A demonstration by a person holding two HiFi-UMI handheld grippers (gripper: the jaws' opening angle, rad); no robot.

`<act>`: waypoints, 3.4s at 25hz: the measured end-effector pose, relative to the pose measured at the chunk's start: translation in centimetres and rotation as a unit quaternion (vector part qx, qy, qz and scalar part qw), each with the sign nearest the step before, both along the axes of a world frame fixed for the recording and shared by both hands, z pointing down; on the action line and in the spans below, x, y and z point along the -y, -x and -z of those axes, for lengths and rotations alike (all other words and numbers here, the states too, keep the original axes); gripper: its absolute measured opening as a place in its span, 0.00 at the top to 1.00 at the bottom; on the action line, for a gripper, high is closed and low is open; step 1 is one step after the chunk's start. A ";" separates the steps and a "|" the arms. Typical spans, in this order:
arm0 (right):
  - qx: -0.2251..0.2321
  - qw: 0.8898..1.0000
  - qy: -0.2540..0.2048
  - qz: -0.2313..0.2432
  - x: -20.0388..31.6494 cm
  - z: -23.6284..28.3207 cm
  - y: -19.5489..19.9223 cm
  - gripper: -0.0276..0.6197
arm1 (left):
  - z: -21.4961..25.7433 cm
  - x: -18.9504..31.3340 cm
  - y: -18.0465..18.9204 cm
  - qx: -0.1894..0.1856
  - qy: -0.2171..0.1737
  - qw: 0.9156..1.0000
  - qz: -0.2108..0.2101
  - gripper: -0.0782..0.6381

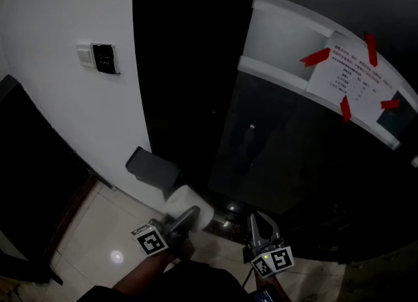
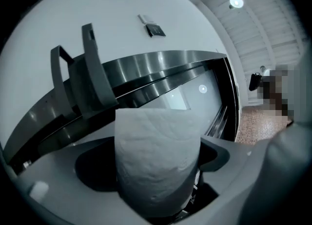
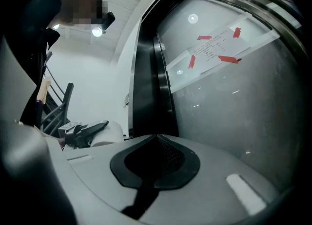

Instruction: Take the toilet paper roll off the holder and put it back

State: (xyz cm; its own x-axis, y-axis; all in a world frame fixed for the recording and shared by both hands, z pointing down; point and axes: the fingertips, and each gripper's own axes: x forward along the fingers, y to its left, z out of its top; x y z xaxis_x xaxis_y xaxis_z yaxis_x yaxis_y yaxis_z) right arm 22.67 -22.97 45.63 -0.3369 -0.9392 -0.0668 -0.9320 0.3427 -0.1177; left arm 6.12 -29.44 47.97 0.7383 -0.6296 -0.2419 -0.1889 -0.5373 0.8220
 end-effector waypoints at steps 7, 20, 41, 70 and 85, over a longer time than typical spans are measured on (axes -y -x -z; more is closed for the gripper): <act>-0.002 1.000 -0.003 0.010 0.7 0.5 0.4 0.94 | -6.2 1.1 -0.7 -0.096 0.151 0.984 -0.018 0.25; 0.004 1.000 0.004 0.029 2.2 0.1 1.3 0.94 | -9.2 4.3 0.8 -0.135 0.185 0.973 -0.007 0.25; 0.014 0.999 0.008 0.030 3.7 -0.6 1.8 0.94 | -9.7 6.5 3.6 -0.246 0.193 0.949 0.036 0.25; 0.020 0.998 0.012 0.059 5.4 -1.0 5.3 0.94 | -10.2 11.0 13.7 -0.257 0.183 0.944 0.100 0.25; 0.018 0.996 0.022 0.083 5.2 -1.5 6.6 0.94 | -10.6 8.8 14.4 -0.203 0.164 0.959 0.110 0.25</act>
State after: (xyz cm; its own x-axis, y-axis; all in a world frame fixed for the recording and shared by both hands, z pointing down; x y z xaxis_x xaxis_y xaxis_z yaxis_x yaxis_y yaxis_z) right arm 16.02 -28.22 47.11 -0.4866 -0.8727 -0.0410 -0.8575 0.4860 -0.1689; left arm -8.23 -38.22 58.60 0.4660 -0.8502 -0.2448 0.1043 -0.2219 0.9695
